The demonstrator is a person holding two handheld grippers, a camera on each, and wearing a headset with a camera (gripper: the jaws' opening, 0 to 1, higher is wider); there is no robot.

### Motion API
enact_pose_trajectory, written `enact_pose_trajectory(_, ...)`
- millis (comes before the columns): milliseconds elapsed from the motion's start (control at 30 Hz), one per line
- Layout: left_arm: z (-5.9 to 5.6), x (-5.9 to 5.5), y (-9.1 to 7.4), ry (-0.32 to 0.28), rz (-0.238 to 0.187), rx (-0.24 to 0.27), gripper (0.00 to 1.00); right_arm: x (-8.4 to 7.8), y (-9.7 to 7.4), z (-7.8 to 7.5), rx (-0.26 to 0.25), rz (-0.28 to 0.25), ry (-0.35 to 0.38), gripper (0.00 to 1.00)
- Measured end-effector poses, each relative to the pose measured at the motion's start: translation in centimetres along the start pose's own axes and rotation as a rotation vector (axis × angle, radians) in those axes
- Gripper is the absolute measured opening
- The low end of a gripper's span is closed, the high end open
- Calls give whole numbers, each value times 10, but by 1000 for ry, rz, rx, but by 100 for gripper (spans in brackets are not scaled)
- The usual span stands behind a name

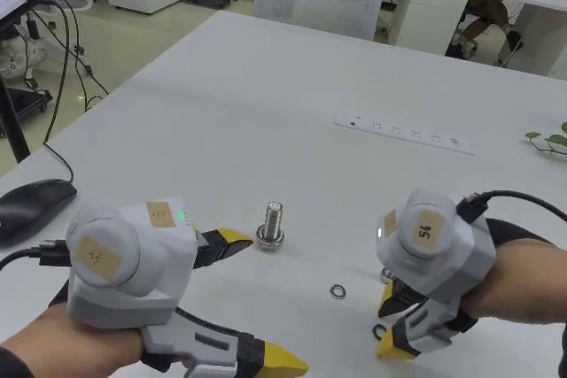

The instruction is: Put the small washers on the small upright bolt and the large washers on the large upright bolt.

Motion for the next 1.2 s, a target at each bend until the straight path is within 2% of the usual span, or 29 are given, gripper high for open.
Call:
enact_pose_trajectory(400, 1, -1, 0, -4, -2, 4, 89, 0, 0, -2, -4, 18, -28, 15)
enact_pose_trajectory(1200, 1, -1, 0, -3, 3, 3, 89, 1, 1, -2, -6, 21, -19, 13)
Point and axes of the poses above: the centre of the closed fingertips' face, and the gripper's own axes: y roughly forward along the fingers, z roughly to its left, x roughly out of its top, the point moved 7 cm from there along -y, roughly backward along the fingers, and after that the axes turned 15 degrees about -y, right-handed, at the moved point
